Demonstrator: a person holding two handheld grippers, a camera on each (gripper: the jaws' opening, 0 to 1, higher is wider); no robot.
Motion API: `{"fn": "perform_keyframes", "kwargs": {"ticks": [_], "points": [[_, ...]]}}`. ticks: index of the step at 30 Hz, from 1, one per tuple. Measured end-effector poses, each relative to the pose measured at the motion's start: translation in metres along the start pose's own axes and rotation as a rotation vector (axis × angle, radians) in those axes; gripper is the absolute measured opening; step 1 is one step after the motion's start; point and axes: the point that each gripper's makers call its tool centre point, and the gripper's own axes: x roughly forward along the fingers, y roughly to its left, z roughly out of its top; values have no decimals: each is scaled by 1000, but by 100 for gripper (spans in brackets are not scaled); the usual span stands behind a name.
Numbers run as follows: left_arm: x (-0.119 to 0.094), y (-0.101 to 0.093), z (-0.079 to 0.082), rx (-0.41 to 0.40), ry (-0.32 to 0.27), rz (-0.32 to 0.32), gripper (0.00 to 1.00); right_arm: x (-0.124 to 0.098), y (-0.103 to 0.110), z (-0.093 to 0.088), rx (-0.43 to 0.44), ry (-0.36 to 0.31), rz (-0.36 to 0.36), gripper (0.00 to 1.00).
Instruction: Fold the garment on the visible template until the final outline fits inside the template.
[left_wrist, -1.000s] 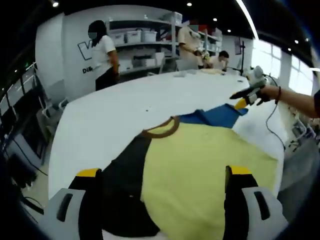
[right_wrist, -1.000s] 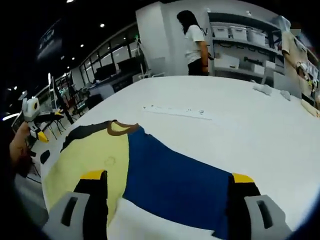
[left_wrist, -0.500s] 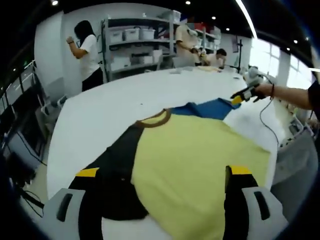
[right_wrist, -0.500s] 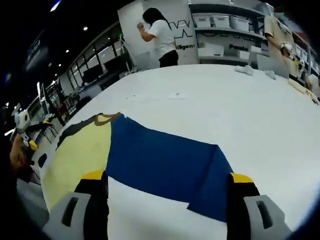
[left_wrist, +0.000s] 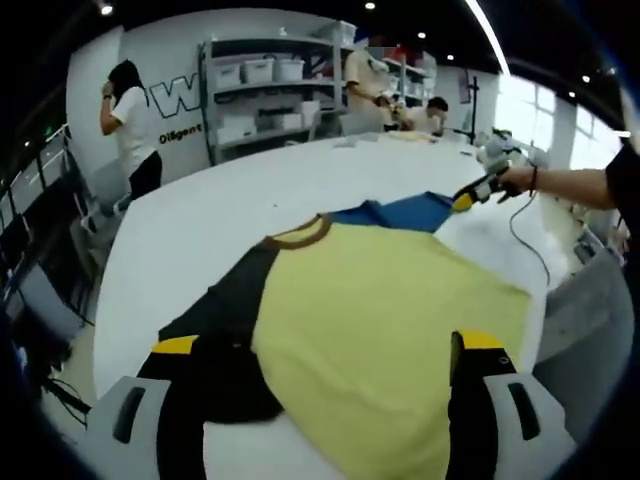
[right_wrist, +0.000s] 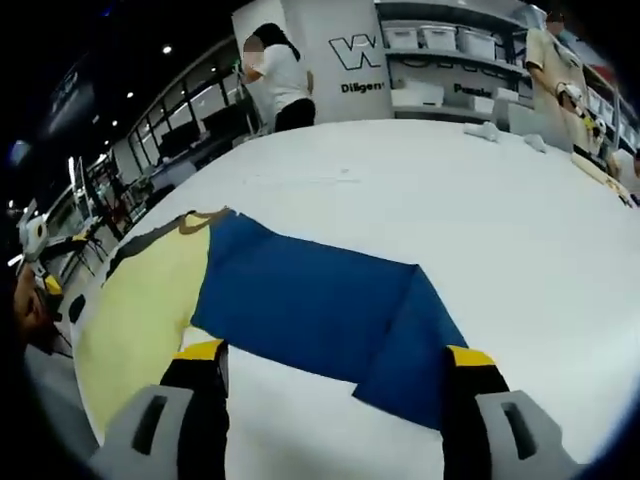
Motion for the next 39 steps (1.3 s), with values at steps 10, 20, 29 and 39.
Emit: {"fn": "perform_keyframes", "kwargs": {"ticks": [10, 20, 29, 39], "points": [[-9, -6, -1, -6, -17, -4, 99, -5, -18, -17, -171, 51, -83, 56], [-19, -8, -2, -19, -35, 6, 99, -14, -32, -22, -227, 69, -107, 45], [-24, -10, 3, -22, -52, 11, 99, -24, -45, -28, -299, 110, -115, 33], [-32, -10, 9, -18, -68, 18, 98, -27, -48, -32, -290, 128, -88, 18]]}}
